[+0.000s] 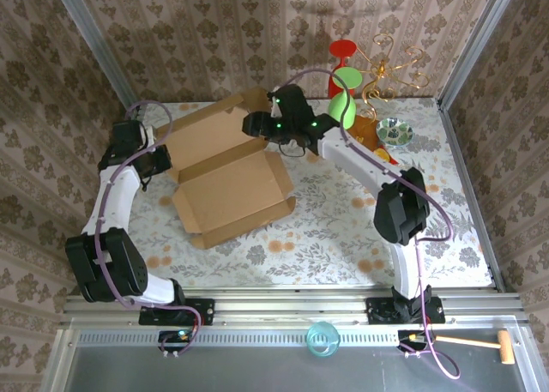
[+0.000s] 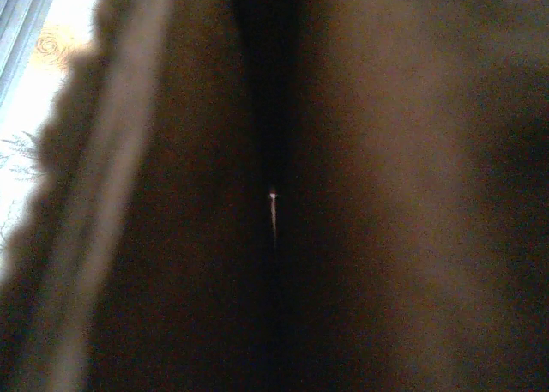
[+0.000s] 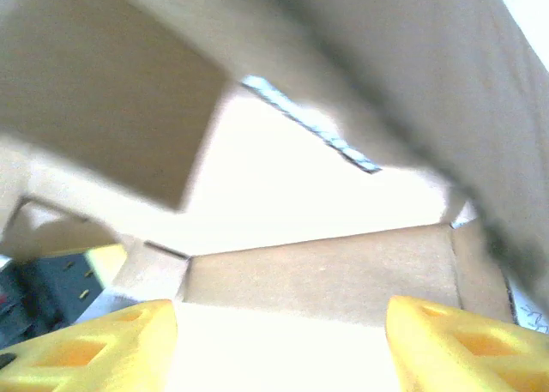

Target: Fold the paper box

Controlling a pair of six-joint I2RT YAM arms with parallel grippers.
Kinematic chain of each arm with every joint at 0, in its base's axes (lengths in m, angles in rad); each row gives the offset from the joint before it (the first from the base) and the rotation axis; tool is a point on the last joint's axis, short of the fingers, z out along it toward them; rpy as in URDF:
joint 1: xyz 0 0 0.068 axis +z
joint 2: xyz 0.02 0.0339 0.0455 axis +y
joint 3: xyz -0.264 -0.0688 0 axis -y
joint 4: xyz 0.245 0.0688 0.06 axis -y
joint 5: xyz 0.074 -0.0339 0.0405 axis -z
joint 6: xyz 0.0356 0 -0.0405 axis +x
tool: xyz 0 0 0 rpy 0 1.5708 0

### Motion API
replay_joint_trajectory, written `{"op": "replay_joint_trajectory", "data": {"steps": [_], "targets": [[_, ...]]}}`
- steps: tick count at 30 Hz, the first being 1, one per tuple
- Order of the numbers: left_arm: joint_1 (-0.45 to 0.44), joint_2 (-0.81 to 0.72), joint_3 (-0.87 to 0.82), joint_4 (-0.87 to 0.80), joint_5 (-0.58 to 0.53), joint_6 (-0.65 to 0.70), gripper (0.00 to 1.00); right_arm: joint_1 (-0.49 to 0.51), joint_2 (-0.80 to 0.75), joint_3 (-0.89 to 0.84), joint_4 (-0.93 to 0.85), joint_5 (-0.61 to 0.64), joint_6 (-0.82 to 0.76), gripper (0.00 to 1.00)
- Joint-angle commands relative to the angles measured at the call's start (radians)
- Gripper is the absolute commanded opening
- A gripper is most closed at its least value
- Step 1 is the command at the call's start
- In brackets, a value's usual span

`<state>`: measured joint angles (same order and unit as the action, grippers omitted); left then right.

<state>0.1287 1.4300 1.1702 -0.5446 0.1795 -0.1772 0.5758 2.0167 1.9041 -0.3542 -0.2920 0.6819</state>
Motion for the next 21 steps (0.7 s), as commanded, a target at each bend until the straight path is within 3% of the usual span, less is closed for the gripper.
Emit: {"op": "replay_joint_trajectory", "data": {"steps": [1, 7, 13, 17, 21], "targets": [[0.016, 0.019, 0.060, 0.028, 0.075, 0.044, 0.00, -0.028, -0.112, 0.063, -0.046, -0.161, -0.181, 0.66], [0.021, 0.037, 0.092, 0.002, 0.137, 0.100, 0.00, -0.148, -0.220, -0.006, 0.050, -0.304, -0.172, 0.59], [0.043, 0.062, 0.110, -0.011, 0.250, 0.169, 0.00, -0.239, -0.218, 0.041, -0.087, -0.197, -0.311, 0.40], [0.054, 0.084, 0.124, -0.010, 0.326, 0.199, 0.00, -0.258, -0.171, 0.074, -0.159, -0.163, -0.453, 0.34], [0.052, 0.096, 0.122, 0.012, 0.378, 0.212, 0.00, -0.256, -0.134, 0.072, -0.178, -0.193, -0.575, 0.35]]}}
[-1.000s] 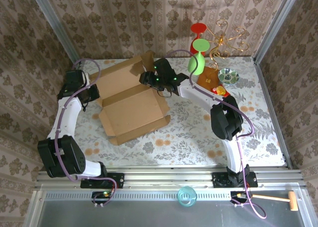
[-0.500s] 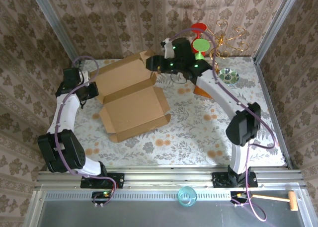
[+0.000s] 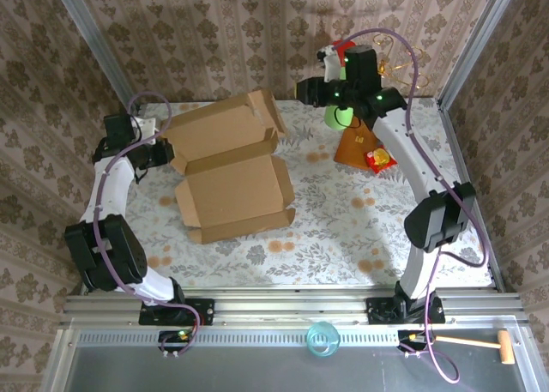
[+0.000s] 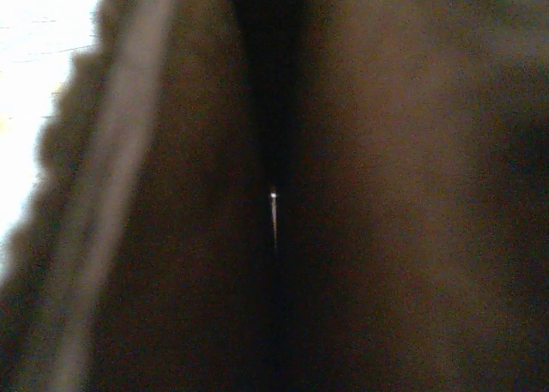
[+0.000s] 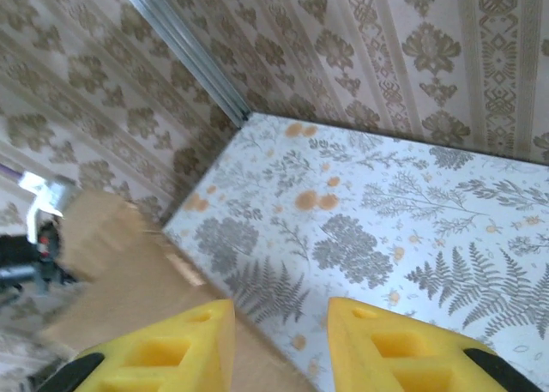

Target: Fold the paper box

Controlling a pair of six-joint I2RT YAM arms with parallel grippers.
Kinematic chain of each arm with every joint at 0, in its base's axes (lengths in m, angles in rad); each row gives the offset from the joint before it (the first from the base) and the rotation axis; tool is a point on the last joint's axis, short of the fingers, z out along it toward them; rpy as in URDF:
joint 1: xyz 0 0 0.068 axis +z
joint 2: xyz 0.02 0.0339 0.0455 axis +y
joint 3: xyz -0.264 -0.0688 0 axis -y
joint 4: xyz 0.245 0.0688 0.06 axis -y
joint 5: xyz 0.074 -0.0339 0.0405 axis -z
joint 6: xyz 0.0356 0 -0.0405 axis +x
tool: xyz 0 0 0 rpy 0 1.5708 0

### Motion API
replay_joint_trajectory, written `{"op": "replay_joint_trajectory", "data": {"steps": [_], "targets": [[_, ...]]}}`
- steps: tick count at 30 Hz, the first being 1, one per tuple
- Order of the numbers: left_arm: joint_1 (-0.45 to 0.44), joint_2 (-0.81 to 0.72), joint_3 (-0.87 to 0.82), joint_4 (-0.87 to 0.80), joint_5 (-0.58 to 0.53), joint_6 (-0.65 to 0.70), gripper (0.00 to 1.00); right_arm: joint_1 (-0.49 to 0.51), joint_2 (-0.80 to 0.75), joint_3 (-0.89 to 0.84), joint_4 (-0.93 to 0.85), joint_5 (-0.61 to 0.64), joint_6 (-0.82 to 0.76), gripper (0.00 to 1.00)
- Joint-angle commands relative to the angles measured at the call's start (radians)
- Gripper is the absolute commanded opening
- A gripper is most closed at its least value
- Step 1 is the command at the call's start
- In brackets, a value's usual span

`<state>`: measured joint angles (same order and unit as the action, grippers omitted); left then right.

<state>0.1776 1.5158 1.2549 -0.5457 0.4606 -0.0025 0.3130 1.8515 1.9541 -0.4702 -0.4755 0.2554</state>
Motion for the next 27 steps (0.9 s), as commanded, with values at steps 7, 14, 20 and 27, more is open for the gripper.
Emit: {"op": "replay_joint_trajectory", "data": {"steps": [7, 14, 20, 27], "targets": [[-0.001, 0.024, 0.037, 0.013, 0.104, 0.041, 0.00, 0.035, 0.056, -0.002, -0.073, -0.135, -0.219, 0.33], [-0.015, 0.039, 0.048, 0.012, 0.093, 0.035, 0.00, 0.077, 0.008, -0.064, -0.026, -0.188, -0.222, 0.34], [-0.021, 0.050, 0.062, 0.007, 0.087, 0.032, 0.00, 0.100, 0.002, -0.094, -0.019, -0.208, -0.217, 0.34], [-0.032, 0.056, 0.075, -0.006, 0.075, 0.034, 0.00, 0.129, -0.006, -0.096, -0.028, -0.153, -0.238, 0.37]]}}
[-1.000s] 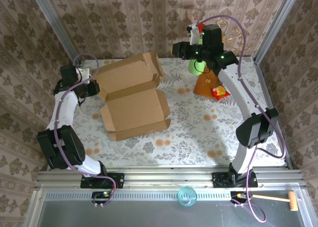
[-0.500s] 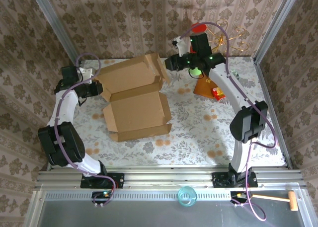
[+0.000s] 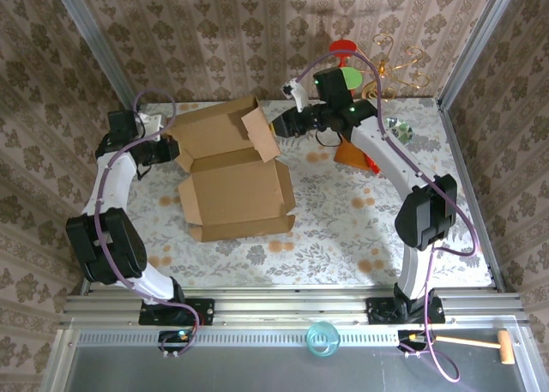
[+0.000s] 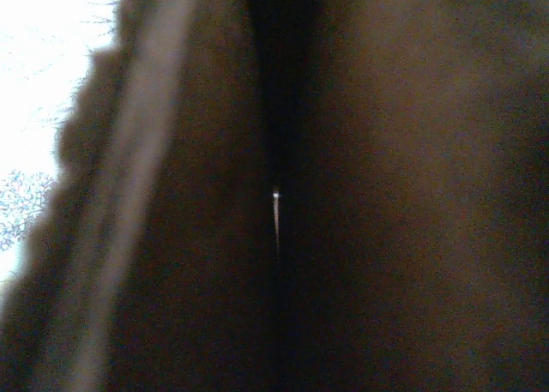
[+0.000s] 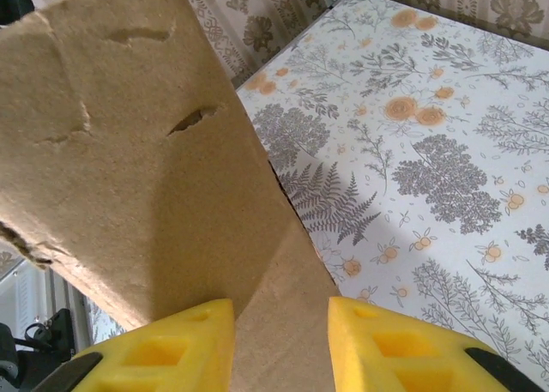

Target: Fold the paper box

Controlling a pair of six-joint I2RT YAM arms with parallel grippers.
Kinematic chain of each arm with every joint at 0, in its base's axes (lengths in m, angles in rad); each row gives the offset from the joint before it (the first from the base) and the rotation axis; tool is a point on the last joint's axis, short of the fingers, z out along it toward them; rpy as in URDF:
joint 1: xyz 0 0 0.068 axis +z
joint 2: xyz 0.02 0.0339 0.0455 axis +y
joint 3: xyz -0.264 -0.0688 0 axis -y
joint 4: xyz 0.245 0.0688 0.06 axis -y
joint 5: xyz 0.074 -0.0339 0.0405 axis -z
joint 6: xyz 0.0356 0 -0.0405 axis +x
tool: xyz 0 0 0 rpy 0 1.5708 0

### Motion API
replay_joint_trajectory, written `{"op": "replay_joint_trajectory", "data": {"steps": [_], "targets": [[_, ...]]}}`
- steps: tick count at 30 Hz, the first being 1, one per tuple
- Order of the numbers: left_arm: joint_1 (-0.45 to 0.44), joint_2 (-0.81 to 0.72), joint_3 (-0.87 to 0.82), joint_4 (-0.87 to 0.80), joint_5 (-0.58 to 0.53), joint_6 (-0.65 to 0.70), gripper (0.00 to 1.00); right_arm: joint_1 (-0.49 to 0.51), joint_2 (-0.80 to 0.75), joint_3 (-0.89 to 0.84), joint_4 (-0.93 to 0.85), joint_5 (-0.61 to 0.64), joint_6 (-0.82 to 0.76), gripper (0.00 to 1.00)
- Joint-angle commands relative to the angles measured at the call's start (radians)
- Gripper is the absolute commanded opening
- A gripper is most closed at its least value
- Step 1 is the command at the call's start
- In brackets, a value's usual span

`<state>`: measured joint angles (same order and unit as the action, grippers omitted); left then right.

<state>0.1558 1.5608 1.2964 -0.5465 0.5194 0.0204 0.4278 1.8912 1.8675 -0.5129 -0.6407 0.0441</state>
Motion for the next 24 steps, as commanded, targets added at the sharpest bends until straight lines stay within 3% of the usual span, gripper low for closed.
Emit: {"op": "replay_joint_trajectory", "data": {"steps": [1, 14, 24], "targets": [[-0.012, 0.011, 0.033, -0.007, 0.014, 0.010, 0.00, 0.017, -0.050, -0.011, 0.017, 0.019, -0.027, 0.37], [-0.018, 0.010, 0.040, -0.019, -0.012, 0.012, 0.00, 0.039, -0.171, -0.128, 0.025, 0.031, -0.044, 0.34], [-0.035, 0.010, 0.037, -0.021, -0.012, 0.017, 0.00, 0.040, -0.071, -0.034, 0.005, 0.128, -0.095, 0.37]]}}
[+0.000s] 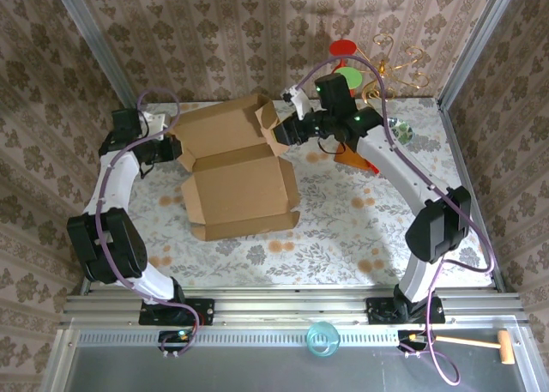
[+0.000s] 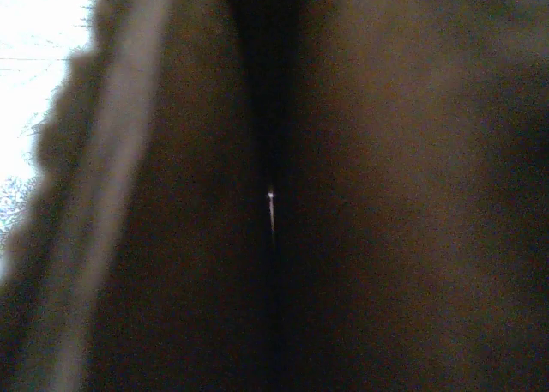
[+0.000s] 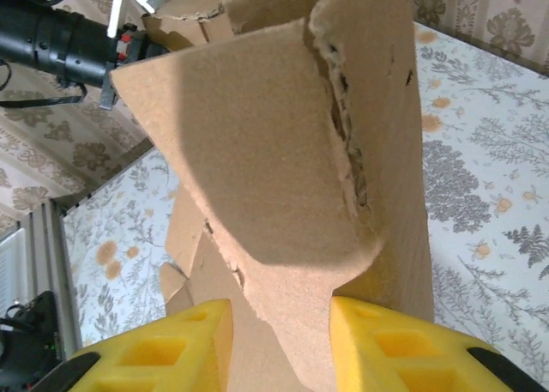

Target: Fold the paper box

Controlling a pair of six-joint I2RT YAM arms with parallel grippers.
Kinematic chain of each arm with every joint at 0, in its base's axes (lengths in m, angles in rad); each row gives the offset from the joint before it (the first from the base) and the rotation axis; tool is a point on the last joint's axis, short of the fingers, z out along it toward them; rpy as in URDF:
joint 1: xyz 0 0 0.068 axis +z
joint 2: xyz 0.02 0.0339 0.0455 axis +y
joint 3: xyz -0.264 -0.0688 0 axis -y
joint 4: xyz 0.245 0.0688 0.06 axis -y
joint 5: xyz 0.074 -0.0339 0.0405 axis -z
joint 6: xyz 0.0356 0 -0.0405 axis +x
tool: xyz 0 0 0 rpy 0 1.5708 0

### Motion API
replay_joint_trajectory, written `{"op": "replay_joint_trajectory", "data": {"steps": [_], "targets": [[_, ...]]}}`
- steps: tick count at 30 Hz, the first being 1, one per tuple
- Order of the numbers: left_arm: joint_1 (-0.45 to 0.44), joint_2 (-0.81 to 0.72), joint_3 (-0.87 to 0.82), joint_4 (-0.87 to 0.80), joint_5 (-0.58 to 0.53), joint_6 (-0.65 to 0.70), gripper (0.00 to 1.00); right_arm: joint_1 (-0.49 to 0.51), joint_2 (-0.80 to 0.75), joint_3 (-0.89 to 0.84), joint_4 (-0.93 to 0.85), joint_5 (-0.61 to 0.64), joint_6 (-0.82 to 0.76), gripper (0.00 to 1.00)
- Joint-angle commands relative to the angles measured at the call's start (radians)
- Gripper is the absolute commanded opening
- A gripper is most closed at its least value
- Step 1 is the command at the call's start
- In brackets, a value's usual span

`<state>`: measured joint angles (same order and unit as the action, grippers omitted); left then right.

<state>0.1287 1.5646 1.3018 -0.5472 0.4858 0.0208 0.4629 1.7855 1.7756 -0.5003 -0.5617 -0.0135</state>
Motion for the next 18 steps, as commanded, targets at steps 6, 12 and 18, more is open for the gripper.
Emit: {"op": "replay_joint_trajectory", "data": {"steps": [6, 12, 18], "targets": [[-0.009, -0.004, 0.027, -0.020, 0.024, 0.020, 0.00, 0.021, 0.070, 0.099, -0.007, 0.076, -0.047, 0.41], [-0.008, -0.010, 0.022, -0.023, 0.024, 0.022, 0.00, 0.061, 0.081, 0.095, 0.021, 0.268, -0.087, 0.44], [-0.008, -0.018, 0.015, -0.022, 0.023, 0.022, 0.00, 0.071, 0.072, 0.056, 0.122, 0.380, -0.118, 0.48]]}}
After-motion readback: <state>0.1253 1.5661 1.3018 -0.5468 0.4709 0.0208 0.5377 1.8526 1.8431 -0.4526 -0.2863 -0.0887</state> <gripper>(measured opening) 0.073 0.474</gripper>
